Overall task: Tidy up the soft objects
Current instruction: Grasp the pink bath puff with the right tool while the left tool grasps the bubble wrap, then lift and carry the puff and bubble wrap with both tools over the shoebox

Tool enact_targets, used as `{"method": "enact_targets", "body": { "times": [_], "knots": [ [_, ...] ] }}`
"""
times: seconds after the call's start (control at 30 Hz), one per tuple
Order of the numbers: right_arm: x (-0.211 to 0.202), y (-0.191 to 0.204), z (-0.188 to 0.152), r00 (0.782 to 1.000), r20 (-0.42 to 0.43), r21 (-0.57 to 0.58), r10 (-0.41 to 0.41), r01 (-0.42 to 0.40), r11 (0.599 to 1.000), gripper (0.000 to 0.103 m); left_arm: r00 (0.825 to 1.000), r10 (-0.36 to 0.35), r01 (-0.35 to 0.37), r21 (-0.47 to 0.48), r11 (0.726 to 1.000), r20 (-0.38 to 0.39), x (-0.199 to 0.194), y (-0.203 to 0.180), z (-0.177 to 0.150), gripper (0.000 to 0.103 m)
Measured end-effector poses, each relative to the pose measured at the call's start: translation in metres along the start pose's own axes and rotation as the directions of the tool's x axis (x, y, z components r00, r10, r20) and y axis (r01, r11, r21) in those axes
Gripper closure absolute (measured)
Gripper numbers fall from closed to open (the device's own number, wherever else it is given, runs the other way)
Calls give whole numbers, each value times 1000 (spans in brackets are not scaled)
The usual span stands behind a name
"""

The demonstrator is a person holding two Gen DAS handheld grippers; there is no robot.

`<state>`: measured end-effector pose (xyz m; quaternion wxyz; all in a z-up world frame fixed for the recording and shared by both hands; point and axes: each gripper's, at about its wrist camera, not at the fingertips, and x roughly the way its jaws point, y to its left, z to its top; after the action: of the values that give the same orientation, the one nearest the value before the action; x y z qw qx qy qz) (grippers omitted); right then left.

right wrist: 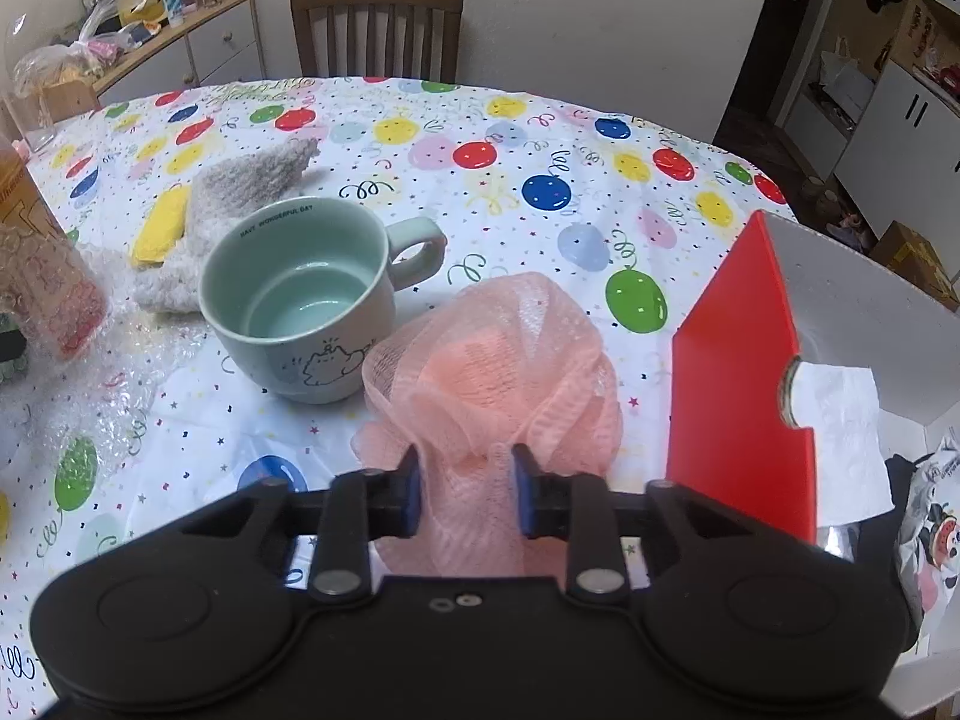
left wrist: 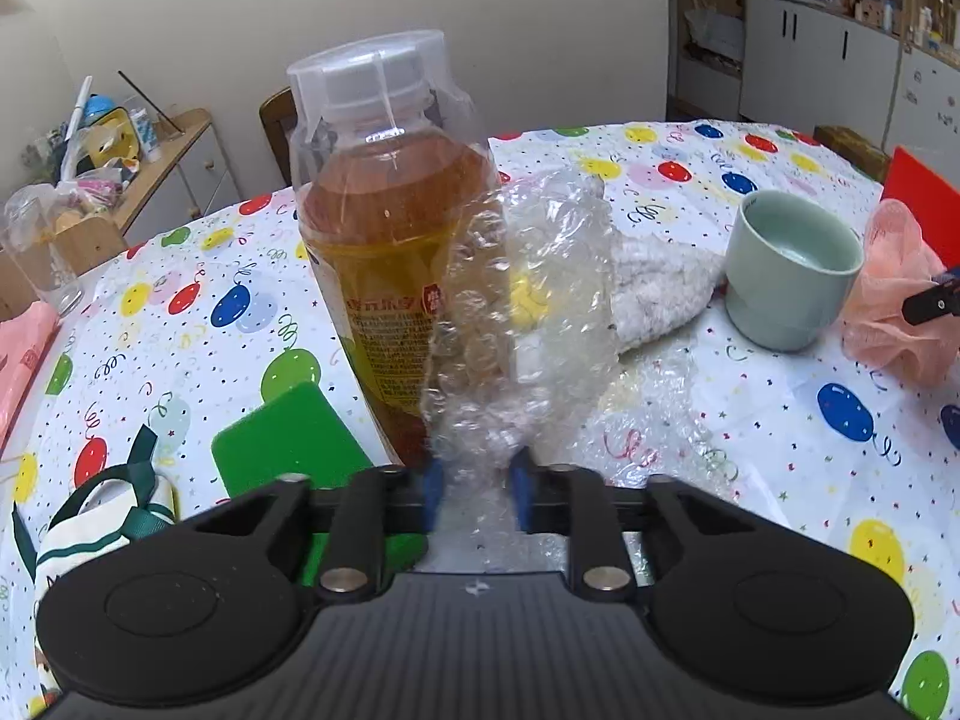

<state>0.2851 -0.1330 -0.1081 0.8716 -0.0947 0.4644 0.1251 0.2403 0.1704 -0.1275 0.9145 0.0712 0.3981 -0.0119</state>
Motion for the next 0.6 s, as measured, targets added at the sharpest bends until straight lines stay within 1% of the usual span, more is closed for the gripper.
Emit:
{"method": "enact_targets", "body": {
  "times": [0.07, 0.23, 0.37, 0.6],
  "knots": [
    [-3, -2, -2, 1000, 11, 10, 6, -6, 1000, 83, 1000, 0, 0, -12, 1000, 2, -2, -1, 1, 89],
    [-16, -7, -6, 999, 46, 35, 16, -18, 999, 91, 999, -22, 22, -25, 999, 24, -11, -7, 2, 91],
    [-32, -11, -12, 997, 80, 46, 22, -26, 999, 93, 999, -26, 28, -47, 999, 46, -22, -11, 5, 92],
    [-63, -24, -22, 990, 132, 79, 56, -67, 995, 96, 996, -63, 71, -127, 989, 68, -45, -15, 13, 92]
  ]
}}
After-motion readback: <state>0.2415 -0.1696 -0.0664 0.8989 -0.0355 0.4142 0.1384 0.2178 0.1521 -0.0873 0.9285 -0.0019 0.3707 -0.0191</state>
